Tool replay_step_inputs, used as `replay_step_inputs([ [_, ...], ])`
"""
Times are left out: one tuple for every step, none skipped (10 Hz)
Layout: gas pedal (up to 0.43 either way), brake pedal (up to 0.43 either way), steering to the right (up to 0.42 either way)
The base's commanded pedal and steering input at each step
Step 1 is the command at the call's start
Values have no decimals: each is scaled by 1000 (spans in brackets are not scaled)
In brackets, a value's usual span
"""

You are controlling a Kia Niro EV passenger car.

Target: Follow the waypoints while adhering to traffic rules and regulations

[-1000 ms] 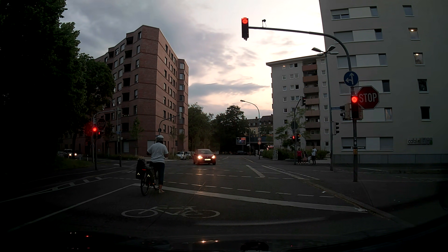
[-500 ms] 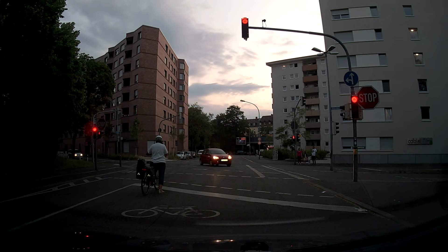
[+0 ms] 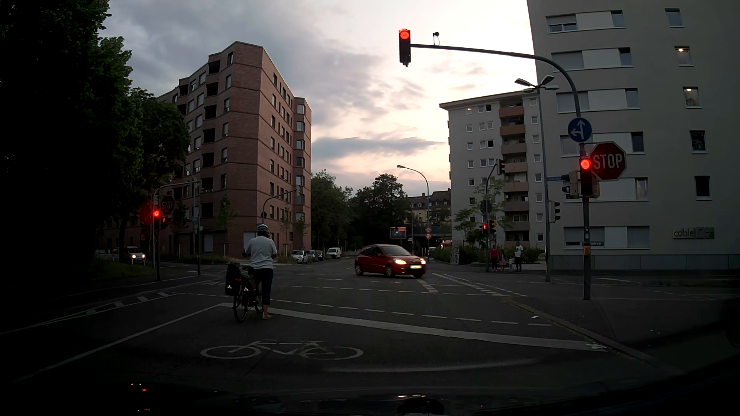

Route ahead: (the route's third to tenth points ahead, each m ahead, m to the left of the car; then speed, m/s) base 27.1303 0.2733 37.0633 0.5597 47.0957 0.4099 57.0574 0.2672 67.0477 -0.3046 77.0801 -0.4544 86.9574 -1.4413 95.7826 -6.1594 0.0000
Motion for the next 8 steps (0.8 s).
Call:
replay_step_inputs([
  [0, 226, -8],
  [0, 226, -8],
  [0, 226, -8],
  [0, 226, -8],
  [0, 226, -8],
  [0, 226, -8],
  [0, 226, -8],
  [0, 226, -8],
])
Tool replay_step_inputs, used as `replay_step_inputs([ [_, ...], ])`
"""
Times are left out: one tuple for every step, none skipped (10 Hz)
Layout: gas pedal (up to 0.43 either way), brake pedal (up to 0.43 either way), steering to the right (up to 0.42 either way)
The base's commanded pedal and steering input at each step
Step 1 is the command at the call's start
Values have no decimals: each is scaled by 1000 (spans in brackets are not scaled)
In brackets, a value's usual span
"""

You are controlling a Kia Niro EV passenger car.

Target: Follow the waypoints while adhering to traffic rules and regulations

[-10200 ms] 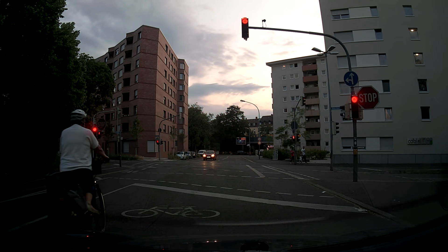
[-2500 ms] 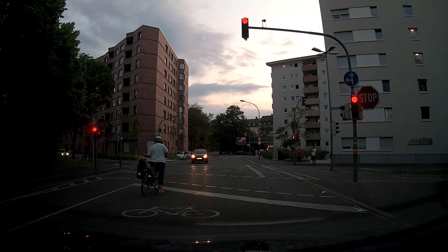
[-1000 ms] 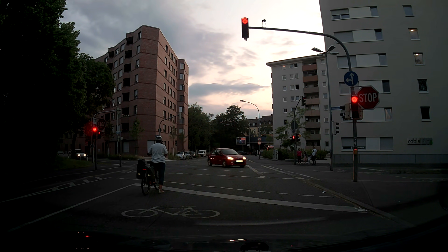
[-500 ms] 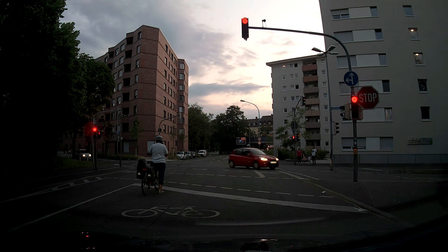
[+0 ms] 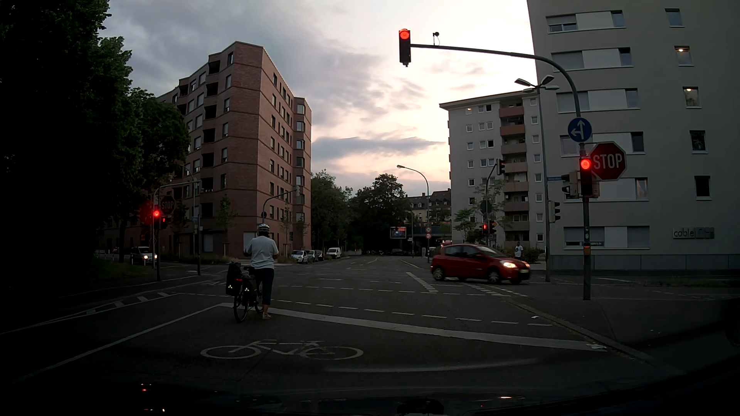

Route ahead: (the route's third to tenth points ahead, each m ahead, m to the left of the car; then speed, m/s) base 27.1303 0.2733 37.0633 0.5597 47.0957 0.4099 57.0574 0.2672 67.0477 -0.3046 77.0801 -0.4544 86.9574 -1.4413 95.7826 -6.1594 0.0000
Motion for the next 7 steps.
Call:
replay_step_inputs([
  [0, 226, -8],
  [0, 226, -8],
  [0, 226, -8],
  [0, 226, -8],
  [0, 226, -8],
  [0, 226, -8],
  [0, 226, -8],
])
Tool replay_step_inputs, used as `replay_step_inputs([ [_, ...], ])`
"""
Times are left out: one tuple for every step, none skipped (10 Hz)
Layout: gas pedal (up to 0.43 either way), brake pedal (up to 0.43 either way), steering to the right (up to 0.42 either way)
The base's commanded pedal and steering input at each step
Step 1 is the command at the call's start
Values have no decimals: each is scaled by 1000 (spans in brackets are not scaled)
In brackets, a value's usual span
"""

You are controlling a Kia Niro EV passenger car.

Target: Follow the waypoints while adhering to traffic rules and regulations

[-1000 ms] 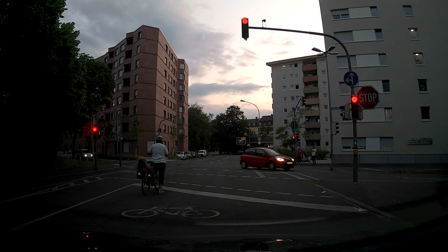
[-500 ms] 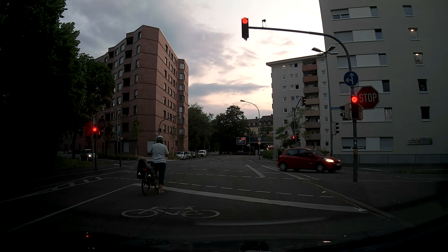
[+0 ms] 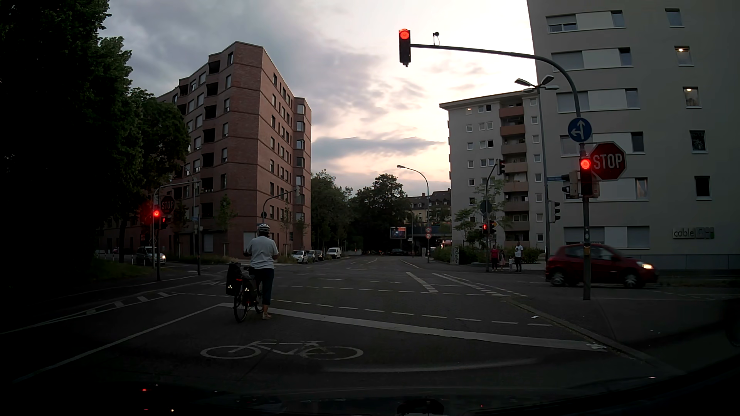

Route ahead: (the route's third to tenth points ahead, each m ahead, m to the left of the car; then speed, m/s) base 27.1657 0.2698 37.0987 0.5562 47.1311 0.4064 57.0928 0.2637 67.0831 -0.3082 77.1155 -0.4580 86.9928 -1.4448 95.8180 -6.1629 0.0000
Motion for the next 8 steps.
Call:
replay_step_inputs([
  [0, 226, -8],
  [0, 226, -8],
  [0, 226, -8],
  [0, 226, -8],
  [0, 226, -8],
  [0, 226, -8],
  [0, 226, -8],
  [0, 226, -8],
])
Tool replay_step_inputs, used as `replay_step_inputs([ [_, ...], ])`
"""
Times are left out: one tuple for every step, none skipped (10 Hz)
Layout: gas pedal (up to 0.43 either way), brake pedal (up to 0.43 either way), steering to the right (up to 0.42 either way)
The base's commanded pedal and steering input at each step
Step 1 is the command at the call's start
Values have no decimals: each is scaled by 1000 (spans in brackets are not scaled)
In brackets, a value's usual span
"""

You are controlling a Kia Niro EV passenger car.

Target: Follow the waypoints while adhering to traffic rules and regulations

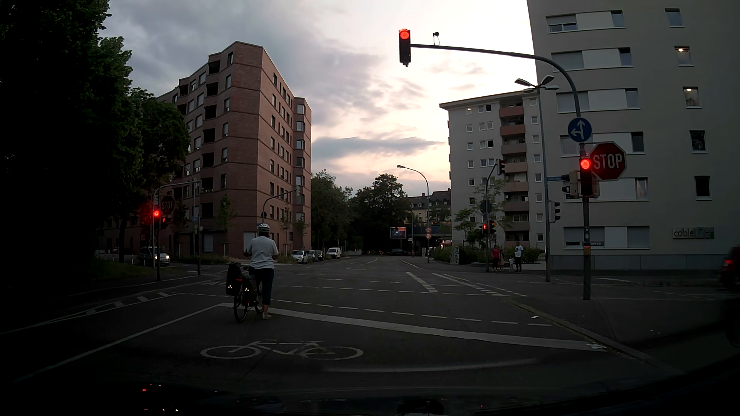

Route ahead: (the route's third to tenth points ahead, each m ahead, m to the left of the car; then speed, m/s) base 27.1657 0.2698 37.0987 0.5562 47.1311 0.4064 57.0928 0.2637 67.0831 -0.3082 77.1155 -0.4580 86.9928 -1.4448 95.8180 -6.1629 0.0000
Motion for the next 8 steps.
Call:
replay_step_inputs([
  [0, 226, -8],
  [0, 226, -8],
  [0, 226, -8],
  [0, 226, -8],
  [0, 226, -8],
  [0, 226, -8],
  [0, 226, -8],
  [0, 226, -8],
])
